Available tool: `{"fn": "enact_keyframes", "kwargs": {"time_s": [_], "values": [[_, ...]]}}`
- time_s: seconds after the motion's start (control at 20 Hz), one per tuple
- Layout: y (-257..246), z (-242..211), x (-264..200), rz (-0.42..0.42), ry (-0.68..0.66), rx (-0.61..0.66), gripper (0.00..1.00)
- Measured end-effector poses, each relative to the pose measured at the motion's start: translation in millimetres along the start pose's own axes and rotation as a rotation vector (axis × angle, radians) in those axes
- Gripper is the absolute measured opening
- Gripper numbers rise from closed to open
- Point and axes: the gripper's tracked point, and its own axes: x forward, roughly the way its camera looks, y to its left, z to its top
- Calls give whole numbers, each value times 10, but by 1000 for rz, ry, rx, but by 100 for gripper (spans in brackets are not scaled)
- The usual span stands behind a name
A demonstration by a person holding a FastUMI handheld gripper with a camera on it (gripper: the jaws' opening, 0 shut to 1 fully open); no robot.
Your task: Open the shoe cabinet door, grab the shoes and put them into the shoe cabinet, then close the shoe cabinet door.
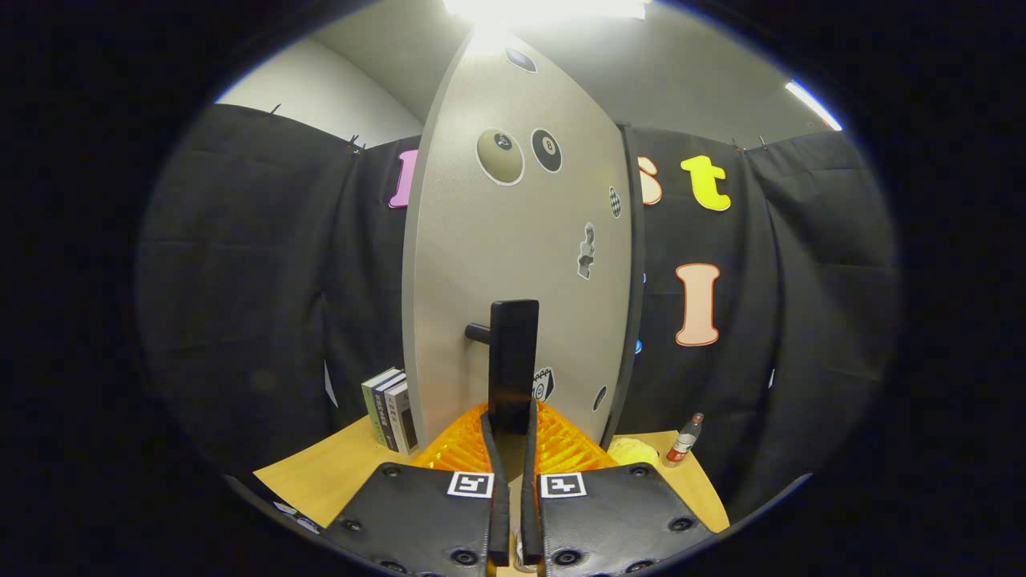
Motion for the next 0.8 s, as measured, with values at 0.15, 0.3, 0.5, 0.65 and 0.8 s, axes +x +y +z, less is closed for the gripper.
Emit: {"fn": "enact_keyframes", "kwargs": {"time_s": [0.15,0.3,0.5,0.65,0.8], "values": [[-152,-26,-87,-32,-5,58,7],[-354,-35,-164,-92,-27,103,7],[-703,-59,-159,-165,-48,95,6],[-944,-85,-192,-138,-56,90,2],[-887,-36,-121,-36,-104,115,2]]}}
